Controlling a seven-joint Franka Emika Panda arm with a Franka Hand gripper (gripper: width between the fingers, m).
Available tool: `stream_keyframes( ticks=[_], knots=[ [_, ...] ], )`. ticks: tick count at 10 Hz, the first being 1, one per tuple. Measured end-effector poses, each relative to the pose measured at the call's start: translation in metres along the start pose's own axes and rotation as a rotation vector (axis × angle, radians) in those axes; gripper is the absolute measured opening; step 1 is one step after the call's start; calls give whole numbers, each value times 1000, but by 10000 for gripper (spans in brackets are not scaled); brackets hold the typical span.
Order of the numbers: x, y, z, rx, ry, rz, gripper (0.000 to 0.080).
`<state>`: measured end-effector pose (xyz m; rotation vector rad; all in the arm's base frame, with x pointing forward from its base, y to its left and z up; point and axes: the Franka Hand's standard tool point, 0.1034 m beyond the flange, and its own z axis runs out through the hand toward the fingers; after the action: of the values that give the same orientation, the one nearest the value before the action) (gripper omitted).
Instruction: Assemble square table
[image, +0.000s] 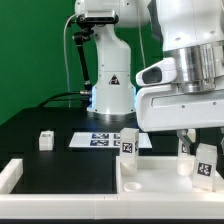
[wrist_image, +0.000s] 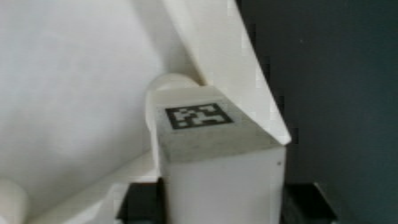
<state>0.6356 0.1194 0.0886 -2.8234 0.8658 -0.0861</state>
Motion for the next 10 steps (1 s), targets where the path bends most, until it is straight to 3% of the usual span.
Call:
stream_keyframes(
  ticks=[2,3,9,10],
  knots=[
    [-1,2,0,4,69,414,301],
    [0,3,0,20,88,474,301],
    [0,3,0,20,88,474,326],
    [0,3,0,20,88,474,500]
  ],
)
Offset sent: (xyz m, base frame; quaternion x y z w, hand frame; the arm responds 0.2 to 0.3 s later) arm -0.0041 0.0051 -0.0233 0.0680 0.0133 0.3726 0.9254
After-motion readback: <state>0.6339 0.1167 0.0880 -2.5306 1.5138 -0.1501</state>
